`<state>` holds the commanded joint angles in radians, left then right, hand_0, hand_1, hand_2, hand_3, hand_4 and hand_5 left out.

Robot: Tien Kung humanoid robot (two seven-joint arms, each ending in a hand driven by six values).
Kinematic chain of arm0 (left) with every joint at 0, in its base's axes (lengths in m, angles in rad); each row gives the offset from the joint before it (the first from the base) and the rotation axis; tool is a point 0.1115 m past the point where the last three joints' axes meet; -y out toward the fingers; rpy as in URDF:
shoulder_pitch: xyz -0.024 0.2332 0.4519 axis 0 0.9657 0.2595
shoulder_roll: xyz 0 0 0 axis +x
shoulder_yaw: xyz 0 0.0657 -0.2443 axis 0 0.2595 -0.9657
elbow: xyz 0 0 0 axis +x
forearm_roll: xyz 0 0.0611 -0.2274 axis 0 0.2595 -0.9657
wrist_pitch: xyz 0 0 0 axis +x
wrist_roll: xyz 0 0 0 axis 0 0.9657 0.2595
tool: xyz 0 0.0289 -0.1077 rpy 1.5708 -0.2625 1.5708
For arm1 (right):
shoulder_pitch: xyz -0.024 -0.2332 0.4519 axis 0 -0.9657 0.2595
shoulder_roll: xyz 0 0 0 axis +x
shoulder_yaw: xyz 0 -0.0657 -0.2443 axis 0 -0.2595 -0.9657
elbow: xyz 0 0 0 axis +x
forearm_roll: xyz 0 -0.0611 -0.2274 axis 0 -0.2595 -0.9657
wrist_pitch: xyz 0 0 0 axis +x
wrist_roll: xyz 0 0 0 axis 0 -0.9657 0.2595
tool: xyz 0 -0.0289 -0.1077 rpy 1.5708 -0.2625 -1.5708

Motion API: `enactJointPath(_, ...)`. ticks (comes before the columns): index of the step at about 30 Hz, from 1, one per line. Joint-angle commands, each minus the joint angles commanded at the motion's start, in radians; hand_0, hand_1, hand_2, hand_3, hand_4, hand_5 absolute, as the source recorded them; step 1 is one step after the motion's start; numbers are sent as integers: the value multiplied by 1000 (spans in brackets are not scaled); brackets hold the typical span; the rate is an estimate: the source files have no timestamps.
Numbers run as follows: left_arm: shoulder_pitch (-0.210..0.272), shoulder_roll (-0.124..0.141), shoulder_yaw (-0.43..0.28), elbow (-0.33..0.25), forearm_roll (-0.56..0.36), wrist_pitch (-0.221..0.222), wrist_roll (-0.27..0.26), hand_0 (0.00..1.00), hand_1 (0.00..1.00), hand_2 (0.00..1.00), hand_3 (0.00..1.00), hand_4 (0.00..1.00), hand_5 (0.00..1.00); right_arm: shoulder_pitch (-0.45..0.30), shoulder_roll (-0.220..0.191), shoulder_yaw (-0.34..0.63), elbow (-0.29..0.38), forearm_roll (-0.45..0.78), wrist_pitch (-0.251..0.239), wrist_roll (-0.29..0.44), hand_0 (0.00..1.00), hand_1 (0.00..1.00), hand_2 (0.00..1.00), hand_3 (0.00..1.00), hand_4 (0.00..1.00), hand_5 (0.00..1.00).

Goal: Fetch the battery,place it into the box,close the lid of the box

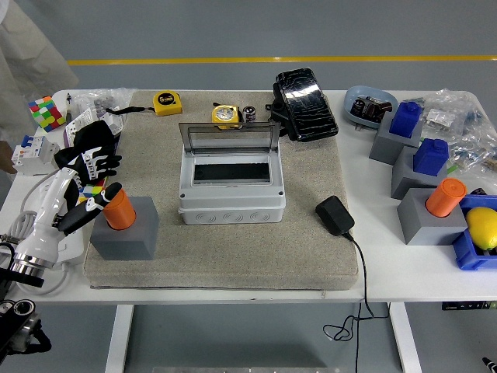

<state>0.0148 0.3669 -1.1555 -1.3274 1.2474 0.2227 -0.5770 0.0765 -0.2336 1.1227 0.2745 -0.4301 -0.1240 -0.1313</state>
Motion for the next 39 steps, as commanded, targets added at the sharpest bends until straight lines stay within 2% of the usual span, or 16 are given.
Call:
enactJointPath(5,-5,-6,29,17,1,11,1,644,741,781,844,998,466,0,-1,1,-1,1,1,-1,642,656,657,532,953,418)
enactJointPath(6,-7,-8,37,24,-1,16,-2,615,728,763,829,998,316,0,-2,1,-1,1,1,-1,642,656,658,531,954,418)
enactJointPath(11,-13,-15,63,44,-8,39,-25,615,728,763,829,998,316,1,-2,1,0,1,1,0,642,656,658,531,954,418)
enactJointPath(12,-14,-16,66,47,-5,42,-28,590,687,716,797,998,166,0,-2,1,-1,2,2,0,642,656,658,532,953,418)
enactJointPath(17,-25,-20,89,65,-21,56,-39,590,687,716,797,998,166,0,0,-2,-1,3,2,1,642,656,658,532,953,418)
enactJointPath(18,-27,-22,93,68,-25,60,-43,536,645,658,737,998,14,0,-1,-2,-1,4,2,1,642,655,658,530,953,418)
enactJointPath(23,-40,-25,110,84,-58,66,-62,536,645,658,737,998,14,1,-2,-5,-1,5,2,0,642,655,658,530,953,418)
enactJointPath(24,-43,-26,112,87,-64,66,-64,486,528,494,616,998,2,2,-3,-5,0,5,1,0,642,656,657,531,953,419)
enactJointPath(29,-54,-31,124,93,-83,69,-68,486,528,494,616,998,2,2,-3,-6,-1,6,0,-2,642,656,657,531,953,419)
enactJointPath(30,-56,-31,128,93,-87,71,-68,372,396,393,457,998,2,2,-2,-6,-1,6,0,-2,642,656,658,531,954,419)
enactJointPath(35,-67,-34,143,101,-122,72,-68,372,396,393,457,998,2,3,-2,-12,-1,7,1,-2,642,656,658,531,954,419)
enactJointPath(36,-69,-35,144,102,-132,73,-68,289,303,321,333,998,2,4,-2,-13,-1,7,1,-2,642,656,658,531,954,419)
enactJointPath(39,-74,-34,153,104,-154,76,-68,289,303,321,333,998,2,6,-3,-17,0,8,-1,-2,642,656,658,531,954,419)
